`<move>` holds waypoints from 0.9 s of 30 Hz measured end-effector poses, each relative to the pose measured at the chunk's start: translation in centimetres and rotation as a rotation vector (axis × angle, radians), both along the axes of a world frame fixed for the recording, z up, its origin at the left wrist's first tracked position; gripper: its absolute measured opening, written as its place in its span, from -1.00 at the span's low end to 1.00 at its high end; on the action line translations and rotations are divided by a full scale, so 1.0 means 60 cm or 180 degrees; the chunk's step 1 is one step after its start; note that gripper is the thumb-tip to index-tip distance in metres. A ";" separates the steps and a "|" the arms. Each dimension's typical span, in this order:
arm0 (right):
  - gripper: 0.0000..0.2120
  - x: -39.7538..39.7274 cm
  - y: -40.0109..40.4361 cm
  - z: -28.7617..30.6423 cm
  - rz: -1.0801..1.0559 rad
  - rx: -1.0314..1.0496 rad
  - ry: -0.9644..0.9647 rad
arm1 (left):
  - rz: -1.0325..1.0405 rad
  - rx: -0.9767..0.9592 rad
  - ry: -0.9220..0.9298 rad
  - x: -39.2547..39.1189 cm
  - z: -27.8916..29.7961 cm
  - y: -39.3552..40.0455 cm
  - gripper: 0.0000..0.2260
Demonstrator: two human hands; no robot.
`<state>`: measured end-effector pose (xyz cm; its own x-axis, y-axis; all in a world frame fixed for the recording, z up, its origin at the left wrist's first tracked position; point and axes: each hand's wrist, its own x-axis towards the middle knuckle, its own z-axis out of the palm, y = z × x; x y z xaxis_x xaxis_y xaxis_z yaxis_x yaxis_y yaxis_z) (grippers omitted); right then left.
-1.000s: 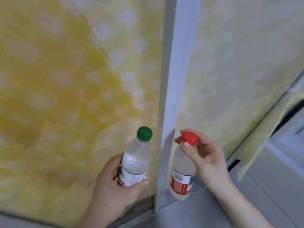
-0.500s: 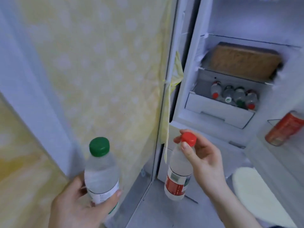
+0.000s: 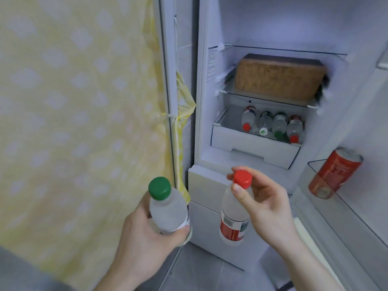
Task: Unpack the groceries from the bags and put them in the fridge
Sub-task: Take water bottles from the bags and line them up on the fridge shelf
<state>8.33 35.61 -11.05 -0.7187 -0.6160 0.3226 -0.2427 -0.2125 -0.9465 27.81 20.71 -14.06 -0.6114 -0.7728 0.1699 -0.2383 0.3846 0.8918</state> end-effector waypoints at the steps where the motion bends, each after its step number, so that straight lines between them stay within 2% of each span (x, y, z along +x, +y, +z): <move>1: -0.69 -0.019 0.005 -0.001 -0.0061 0.0093 0.0048 | 0.0046 0.0058 -0.0032 -0.028 -0.001 -0.004 -0.54; 6: -0.73 -0.104 0.026 -0.003 -0.0625 0.0719 0.0404 | -0.0043 -0.0116 -0.0220 -0.161 0.001 -0.032 -0.49; 14: -0.75 -0.215 0.014 -0.009 -0.1358 0.0836 0.0238 | -0.0496 -0.0235 -0.0191 -0.355 0.008 -0.105 -0.54; 18: -0.73 -0.259 -0.012 -0.009 -0.1455 0.0866 0.0169 | -0.0630 0.0332 0.0054 -0.454 -0.003 -0.158 -0.52; 22: -0.74 -0.303 -0.057 -0.003 -0.1647 0.0858 0.0131 | -0.0906 0.0674 0.0450 -0.538 -0.003 -0.201 -0.75; 23: -0.75 -0.313 -0.070 0.000 -0.1737 0.0844 0.0127 | -0.0977 0.0705 0.0538 -0.557 -0.006 -0.212 -0.73; 27: -0.76 -0.342 -0.116 0.006 -0.2022 0.0574 0.0203 | -0.1144 0.0624 0.0681 -0.624 -0.021 -0.257 -0.43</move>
